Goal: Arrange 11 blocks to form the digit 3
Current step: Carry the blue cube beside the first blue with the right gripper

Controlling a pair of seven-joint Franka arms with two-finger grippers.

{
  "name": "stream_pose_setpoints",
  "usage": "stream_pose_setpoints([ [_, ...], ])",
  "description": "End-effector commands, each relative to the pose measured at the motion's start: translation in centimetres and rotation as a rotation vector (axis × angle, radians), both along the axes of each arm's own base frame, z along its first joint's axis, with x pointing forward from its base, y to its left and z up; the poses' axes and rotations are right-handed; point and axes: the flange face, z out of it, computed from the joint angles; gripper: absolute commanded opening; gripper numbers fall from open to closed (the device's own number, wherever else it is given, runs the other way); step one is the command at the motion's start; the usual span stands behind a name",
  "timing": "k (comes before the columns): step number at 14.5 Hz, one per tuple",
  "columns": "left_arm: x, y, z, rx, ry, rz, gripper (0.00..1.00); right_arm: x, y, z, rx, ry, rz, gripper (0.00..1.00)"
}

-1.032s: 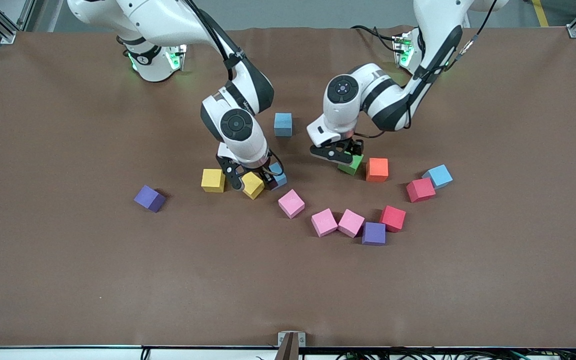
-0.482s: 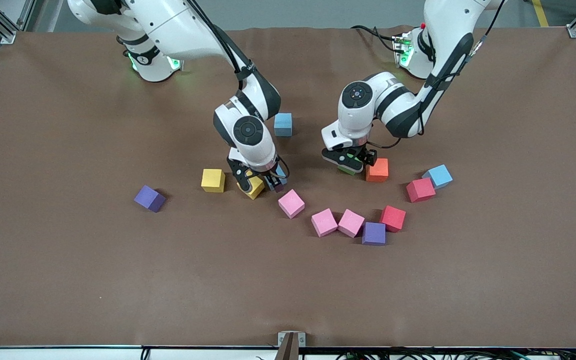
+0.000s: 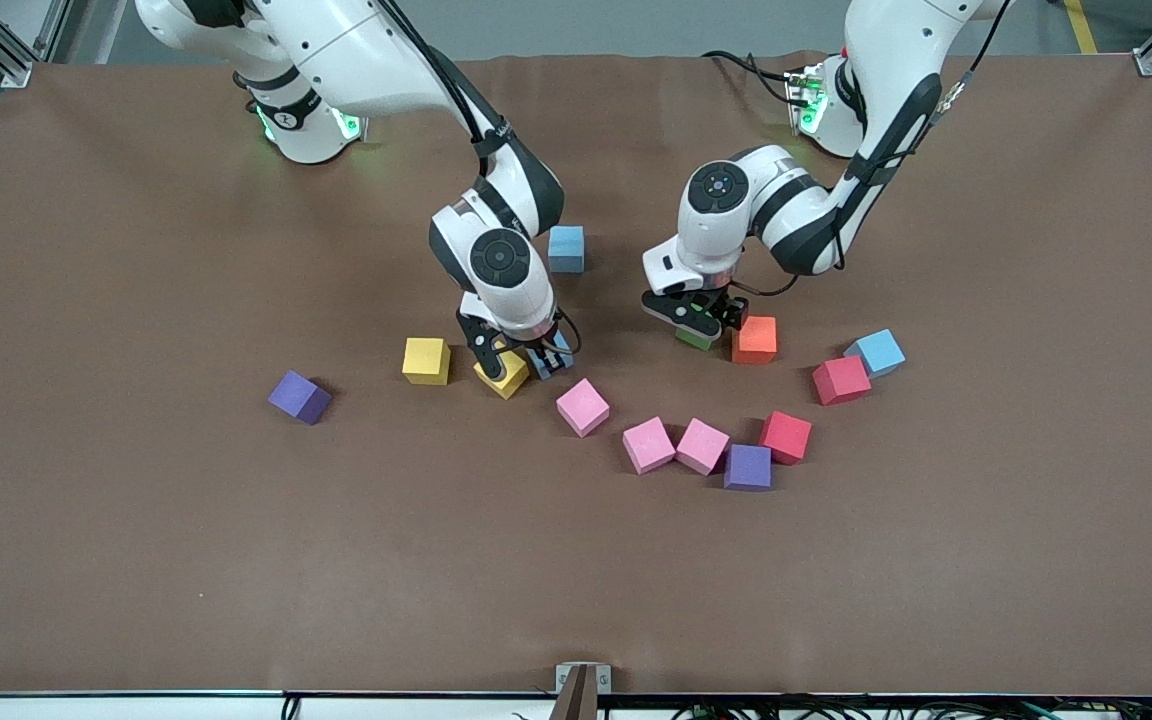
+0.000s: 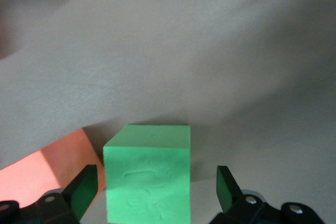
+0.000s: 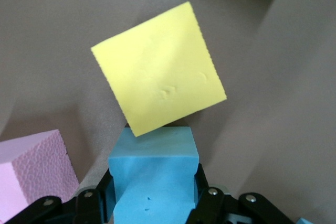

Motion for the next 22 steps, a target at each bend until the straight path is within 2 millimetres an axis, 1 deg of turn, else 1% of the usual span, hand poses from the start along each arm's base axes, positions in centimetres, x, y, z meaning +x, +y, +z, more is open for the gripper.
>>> stream_pose_setpoints([
  [1,0.1,0.1,-0.4,-0.028,-0.014,-0.020,0.98,-1.8,-1.2,2.3,-0.013,0.017,-0.083,0.00],
  [3,0.7,0.8,-0.8,-0.037,-0.018,-0.019,0.98,-3.1,-2.3,5.0,-0.016,0.026,-0.088,0.00],
  [4,1.0,1.2,-0.9,-0.030,-0.027,-0.030,0.98,-4.0,-2.9,5.8,-0.016,0.028,-0.091,0.00],
  [5,1.4,1.7,-0.9,-0.027,-0.030,-0.026,0.98,-5.2,-3.5,6.4,-0.019,0.031,-0.095,0.00],
  [6,1.4,1.7,-1.0,-0.025,-0.030,-0.030,0.98,-6.6,-3.8,6.7,-0.026,0.039,-0.084,0.00],
  [7,1.3,1.7,-1.2,-0.024,-0.025,-0.030,0.95,-7.8,-4.8,7.1,-0.031,0.045,-0.085,0.00],
  [8,1.3,1.7,-1.4,-0.024,-0.021,-0.028,0.88,-9.0,-6.0,7.3,-0.039,0.054,-0.093,0.00],
  [9,1.4,1.7,-1.5,-0.026,-0.020,-0.025,0.79,-10.7,-7.3,7.6,-0.045,0.059,-0.109,0.00],
  [10,1.4,1.7,-1.5,-0.026,-0.020,-0.013,0.68,-11.7,-8.3,8.0,-0.050,0.065,-0.126,0.00],
  [11,1.4,1.6,-1.4,-0.028,-0.021,0.006,0.59,-12.6,-9.3,8.1,-0.057,0.074,-0.162,0.00],
  [12,1.5,1.4,-1.1,-0.035,-0.025,0.070,0.54,-13.4,-9.9,8.0,-0.066,0.080,-0.213,0.00],
  [13,1.6,1.0,-0.5,-0.044,-0.037,0.165,0.52,-13.8,-10.3,7.7,-0.072,0.083,-0.256,0.00],
  [14,1.7,0.7,-0.1,-0.054,-0.045,0.242,0.52,-14.3,-10.6,7.5,-0.062,0.072,-0.298,0.00],
  [15,1.7,0.2,0.3,-0.062,-0.052,0.299,0.52,-15.2,-10.8,6.9,-0.048,0.055,-0.329,0.00],
  [16,1.6,-0.3,1.0,-0.069,-0.060,0.355,0.52,-16.5,-10.8,5.9,-0.035,0.038,-0.360,0.00],
  [17,1.2,-0.7,1.3,-0.065,-0.054,0.445,0.52,-17.1,-10.8,5.2,-0.026,0.026,-0.380,0.00],
  [18,0.6,-1.5,2.0,-0.068,-0.043,0.596,0.52,-17.4,-10.8,4.8,-0.019,0.018,-0.397,0.00],
  [19,0.2,-2.2,2.4,-0.074,-0.036,0.751,0.51,-17.8,-10.4,4.4,-0.011,0.013,-0.401,0.00],
  [20,-0.2,-2.7,2.4,-0.079,-0.037,0.927,0.50,-18.0,-10.1,3.7,-0.008,0.023,-0.428,0.00],
  [22,-1.1,-3.6,2.3,-0.093,-0.036,1.165,0.50,-18.7,-9.3,2.8,0.014,0.034,-0.451,0.00],
])
